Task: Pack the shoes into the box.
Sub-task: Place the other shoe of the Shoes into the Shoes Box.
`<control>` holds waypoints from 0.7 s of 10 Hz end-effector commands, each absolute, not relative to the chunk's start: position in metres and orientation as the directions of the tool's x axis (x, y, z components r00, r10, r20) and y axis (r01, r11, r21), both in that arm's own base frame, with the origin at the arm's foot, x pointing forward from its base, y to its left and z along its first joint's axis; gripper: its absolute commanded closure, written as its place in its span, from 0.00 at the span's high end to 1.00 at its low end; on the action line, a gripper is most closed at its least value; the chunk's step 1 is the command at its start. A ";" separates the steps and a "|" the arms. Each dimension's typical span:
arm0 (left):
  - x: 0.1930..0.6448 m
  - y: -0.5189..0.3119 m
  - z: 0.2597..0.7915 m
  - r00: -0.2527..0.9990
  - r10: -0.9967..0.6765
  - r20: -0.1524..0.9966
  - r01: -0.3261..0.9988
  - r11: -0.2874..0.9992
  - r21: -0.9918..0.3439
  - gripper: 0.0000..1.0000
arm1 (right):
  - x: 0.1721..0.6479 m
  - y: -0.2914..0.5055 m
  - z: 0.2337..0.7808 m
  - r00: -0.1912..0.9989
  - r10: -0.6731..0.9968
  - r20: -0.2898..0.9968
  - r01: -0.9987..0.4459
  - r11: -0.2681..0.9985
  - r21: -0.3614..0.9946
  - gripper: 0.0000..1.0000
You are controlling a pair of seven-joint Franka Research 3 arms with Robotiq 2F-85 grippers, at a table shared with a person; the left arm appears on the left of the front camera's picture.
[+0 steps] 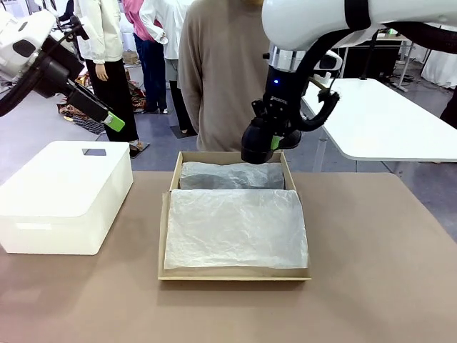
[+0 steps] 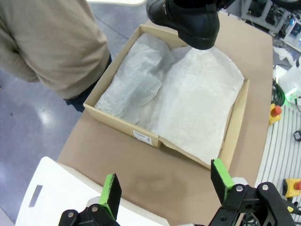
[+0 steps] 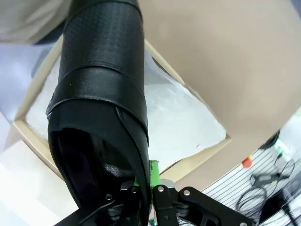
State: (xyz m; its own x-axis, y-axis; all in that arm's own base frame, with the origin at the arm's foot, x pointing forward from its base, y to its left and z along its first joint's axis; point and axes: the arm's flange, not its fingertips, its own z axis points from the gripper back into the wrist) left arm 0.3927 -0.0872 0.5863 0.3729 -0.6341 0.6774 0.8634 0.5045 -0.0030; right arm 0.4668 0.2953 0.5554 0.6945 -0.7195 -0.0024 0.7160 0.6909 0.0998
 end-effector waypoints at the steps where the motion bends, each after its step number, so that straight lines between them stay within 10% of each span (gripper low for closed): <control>1: 0.393 -0.088 0.586 0.373 -0.615 0.694 0.860 0.509 -0.011 1.00 | 0.462 0.329 0.568 0.578 -0.816 0.006 0.814 0.577 0.058 0.00; 7: 0.393 -0.088 0.586 0.373 -0.615 0.694 0.860 0.509 -0.011 1.00 | 0.489 0.407 0.556 0.277 -0.958 0.073 0.956 0.283 0.083 0.00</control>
State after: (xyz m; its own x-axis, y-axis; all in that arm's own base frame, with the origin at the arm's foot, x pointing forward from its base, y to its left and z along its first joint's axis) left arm 0.3927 -0.0872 0.5864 0.3727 -0.6340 0.6776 0.8634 0.5045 -0.0028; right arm 0.4754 0.3870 0.5467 0.3345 -0.9421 0.0255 0.9376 0.3354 0.0916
